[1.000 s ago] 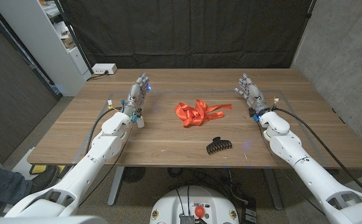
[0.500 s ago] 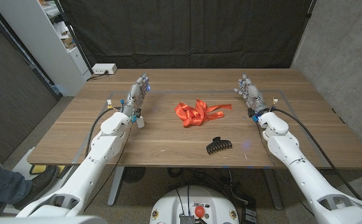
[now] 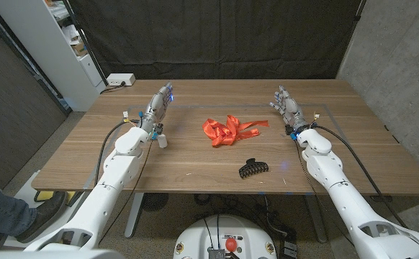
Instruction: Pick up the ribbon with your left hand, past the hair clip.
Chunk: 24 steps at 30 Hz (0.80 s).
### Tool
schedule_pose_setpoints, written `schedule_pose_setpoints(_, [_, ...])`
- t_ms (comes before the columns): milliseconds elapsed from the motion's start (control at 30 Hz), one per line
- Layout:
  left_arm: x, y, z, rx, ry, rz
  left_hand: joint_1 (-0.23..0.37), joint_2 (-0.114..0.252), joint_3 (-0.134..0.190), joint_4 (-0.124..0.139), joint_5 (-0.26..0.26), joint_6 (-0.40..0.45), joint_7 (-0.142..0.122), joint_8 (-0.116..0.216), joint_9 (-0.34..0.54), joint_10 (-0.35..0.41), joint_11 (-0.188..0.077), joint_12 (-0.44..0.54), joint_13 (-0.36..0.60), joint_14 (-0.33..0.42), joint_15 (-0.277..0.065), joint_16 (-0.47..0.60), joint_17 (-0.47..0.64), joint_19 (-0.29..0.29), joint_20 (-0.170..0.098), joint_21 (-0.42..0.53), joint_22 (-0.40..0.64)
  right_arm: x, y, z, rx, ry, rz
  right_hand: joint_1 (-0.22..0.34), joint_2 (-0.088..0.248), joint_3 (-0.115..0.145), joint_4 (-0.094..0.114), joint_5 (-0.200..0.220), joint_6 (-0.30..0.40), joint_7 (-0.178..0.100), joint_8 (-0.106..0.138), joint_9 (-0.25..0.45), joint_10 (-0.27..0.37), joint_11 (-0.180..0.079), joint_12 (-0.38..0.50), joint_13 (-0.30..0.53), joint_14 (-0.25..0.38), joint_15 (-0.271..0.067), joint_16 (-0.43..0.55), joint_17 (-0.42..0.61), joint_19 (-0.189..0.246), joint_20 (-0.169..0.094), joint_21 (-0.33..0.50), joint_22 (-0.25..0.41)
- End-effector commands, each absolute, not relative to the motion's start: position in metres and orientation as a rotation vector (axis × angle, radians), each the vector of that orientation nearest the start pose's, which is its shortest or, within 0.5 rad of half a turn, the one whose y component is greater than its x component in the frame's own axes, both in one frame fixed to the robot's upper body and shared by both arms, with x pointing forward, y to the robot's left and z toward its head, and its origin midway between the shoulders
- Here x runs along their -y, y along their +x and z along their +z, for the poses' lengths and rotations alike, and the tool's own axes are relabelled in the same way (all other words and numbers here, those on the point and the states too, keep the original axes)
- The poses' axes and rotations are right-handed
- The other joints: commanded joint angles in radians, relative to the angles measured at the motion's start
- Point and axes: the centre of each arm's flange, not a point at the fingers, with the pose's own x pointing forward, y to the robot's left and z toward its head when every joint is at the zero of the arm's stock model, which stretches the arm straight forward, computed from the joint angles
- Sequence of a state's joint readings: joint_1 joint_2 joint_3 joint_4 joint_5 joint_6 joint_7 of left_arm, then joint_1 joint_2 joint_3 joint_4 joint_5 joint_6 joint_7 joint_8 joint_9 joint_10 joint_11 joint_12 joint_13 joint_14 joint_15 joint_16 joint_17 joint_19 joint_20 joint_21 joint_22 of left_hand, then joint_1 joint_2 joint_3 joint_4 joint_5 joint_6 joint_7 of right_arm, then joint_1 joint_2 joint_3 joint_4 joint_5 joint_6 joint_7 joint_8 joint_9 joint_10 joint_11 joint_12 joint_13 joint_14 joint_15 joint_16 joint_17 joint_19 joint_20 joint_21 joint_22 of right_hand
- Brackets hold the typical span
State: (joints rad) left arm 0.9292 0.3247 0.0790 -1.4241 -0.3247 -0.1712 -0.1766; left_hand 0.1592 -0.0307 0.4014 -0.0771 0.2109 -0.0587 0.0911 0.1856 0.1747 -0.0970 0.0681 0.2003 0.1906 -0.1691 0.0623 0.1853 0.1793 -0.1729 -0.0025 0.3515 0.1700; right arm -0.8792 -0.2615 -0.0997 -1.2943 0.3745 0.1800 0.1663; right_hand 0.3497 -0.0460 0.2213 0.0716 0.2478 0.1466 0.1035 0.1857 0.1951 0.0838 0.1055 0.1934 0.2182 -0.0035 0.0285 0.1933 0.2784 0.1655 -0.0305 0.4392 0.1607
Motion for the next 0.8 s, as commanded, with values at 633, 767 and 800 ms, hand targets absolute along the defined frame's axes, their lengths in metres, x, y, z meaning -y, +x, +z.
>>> schedule_pose_setpoints(633, [-0.277,0.616,0.011,0.721,0.288,-0.155,0.013,0.019,0.015,-0.009,-0.007,0.015,-0.003,0.007,0.003,-0.001,-0.001,0.008,0.001,-0.024,0.003,0.006,0.002,-0.095,0.01,-0.016,0.005,0.281,0.666,-0.023,0.609,0.079,0.18,0.0,0.011,0.003,-0.003,0.008,0.007,-0.004,0.007,0.0,0.007,0.002,0.003,-0.006,0.002,0.006,0.006,-0.006,0.012,0.003,-0.009,0.005])
schedule_pose_setpoints(767, [-0.275,0.613,0.013,0.731,0.31,-0.143,0.015,0.021,0.016,-0.01,-0.007,0.016,-0.003,0.007,0.003,0.001,-0.003,0.008,0.001,-0.023,0.003,0.006,0.002,-0.097,0.013,-0.019,0.005,0.281,0.665,-0.024,0.61,0.081,0.177,0.0,0.012,0.002,-0.004,0.008,0.007,-0.004,0.007,0.0,0.007,0.003,0.003,-0.006,0.002,0.006,0.006,-0.006,0.012,0.003,-0.01,0.005])
schedule_pose_setpoints(800, [-0.274,0.613,0.013,0.734,0.315,-0.14,0.015,0.021,0.016,-0.011,-0.008,0.016,-0.003,0.007,0.003,0.001,-0.004,0.008,0.001,-0.023,0.003,0.006,0.002,-0.097,0.013,-0.019,0.005,0.281,0.664,-0.024,0.61,0.081,0.176,0.0,0.012,0.002,-0.004,0.008,0.007,-0.004,0.007,0.0,0.007,0.002,0.003,-0.007,0.002,0.005,0.006,-0.007,0.012,0.003,-0.011,0.005])
